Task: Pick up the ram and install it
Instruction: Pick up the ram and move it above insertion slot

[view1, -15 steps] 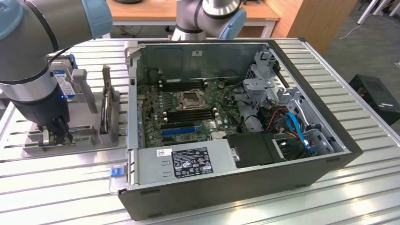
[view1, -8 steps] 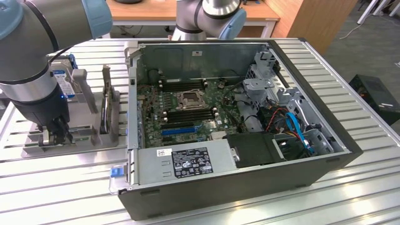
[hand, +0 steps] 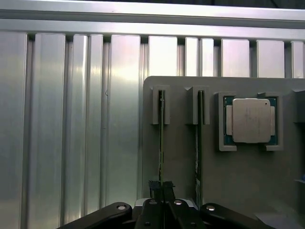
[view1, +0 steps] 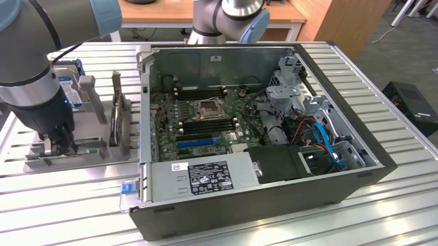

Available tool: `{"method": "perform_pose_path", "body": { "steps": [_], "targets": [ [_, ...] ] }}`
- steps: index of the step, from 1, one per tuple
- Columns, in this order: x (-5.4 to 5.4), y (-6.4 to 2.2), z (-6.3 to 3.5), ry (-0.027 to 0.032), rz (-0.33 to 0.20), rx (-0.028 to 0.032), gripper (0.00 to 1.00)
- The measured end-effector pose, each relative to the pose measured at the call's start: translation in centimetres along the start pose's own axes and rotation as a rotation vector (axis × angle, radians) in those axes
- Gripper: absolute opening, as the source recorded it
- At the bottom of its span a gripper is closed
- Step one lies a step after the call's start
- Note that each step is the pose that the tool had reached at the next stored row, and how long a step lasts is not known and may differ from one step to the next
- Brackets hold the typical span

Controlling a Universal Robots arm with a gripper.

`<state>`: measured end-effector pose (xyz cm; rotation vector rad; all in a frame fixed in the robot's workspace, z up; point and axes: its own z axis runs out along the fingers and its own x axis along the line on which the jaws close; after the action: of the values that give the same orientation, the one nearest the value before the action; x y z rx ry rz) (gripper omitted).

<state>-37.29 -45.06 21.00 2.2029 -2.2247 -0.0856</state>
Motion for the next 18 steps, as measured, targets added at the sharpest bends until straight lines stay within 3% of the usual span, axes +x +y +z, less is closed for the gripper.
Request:
{"method": "perform_pose_path", "body": {
  "steps": [9,18],
  "targets": [
    [-0.1,0.08,-1.73,0.0000,0.000,0.0000,0.12],
    [-0.1,0.19,-4.12,-0.0001,0.000,0.0000,0.12]
  ]
}}
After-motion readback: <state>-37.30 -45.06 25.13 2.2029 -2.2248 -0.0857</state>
